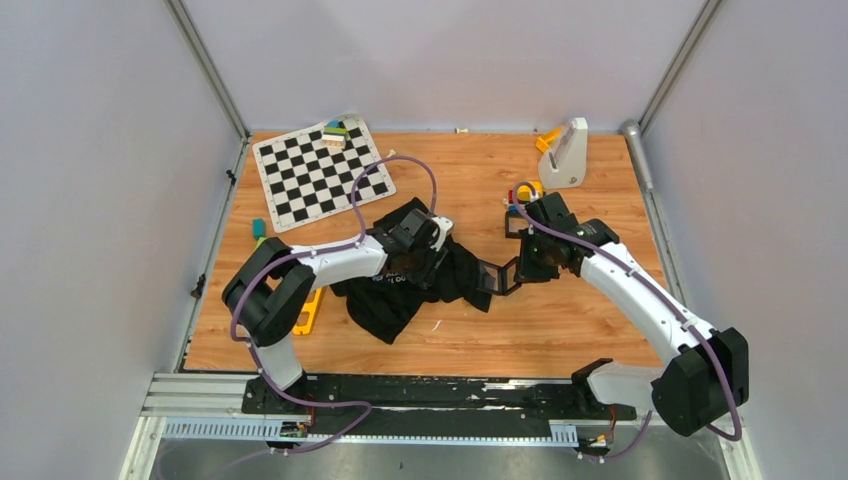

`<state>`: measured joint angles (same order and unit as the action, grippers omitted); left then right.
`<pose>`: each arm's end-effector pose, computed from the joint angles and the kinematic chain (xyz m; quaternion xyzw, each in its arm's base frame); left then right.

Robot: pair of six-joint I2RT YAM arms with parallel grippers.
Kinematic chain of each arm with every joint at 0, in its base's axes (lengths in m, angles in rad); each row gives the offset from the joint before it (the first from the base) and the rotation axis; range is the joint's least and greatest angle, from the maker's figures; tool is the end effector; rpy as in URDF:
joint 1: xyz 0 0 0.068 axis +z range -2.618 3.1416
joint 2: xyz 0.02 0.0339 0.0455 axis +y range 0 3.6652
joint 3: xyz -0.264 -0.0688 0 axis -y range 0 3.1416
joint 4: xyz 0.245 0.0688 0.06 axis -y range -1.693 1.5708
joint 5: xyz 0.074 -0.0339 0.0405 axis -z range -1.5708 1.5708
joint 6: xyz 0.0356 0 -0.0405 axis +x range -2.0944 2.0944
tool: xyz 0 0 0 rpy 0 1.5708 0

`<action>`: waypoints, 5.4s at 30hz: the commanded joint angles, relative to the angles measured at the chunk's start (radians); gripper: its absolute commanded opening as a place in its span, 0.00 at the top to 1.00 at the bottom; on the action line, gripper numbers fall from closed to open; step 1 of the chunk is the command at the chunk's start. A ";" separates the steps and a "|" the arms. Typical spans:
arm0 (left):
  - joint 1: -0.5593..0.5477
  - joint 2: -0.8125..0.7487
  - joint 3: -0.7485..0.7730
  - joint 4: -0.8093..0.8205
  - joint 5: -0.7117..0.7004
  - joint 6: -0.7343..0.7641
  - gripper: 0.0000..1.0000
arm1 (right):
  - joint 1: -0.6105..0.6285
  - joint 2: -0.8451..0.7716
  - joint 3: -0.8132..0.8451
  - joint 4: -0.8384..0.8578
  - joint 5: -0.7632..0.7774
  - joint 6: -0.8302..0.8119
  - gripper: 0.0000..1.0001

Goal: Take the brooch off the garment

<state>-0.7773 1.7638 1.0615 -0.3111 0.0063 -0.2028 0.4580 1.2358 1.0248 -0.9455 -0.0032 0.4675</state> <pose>0.2525 -0.2487 0.1671 0.2732 0.9218 -0.1322 0.2413 0.2058 0.1016 0.2699 0.0043 0.9786 0.0932 0.1833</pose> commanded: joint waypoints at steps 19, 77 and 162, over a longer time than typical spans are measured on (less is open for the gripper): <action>-0.006 -0.341 -0.158 0.451 0.431 -0.119 0.67 | 0.081 0.092 0.075 0.003 0.002 0.012 1.00; -0.203 -0.110 -0.040 0.382 0.142 0.080 0.15 | 0.085 0.127 0.041 -0.030 0.199 0.015 1.00; -0.108 0.227 0.105 0.404 0.310 -0.220 0.99 | -0.200 0.022 -0.174 0.247 -0.074 0.061 0.78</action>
<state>-0.8856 1.9717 1.1324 0.1040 0.3054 -0.4400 0.2539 1.2434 0.8513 -0.7330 -0.0849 0.5148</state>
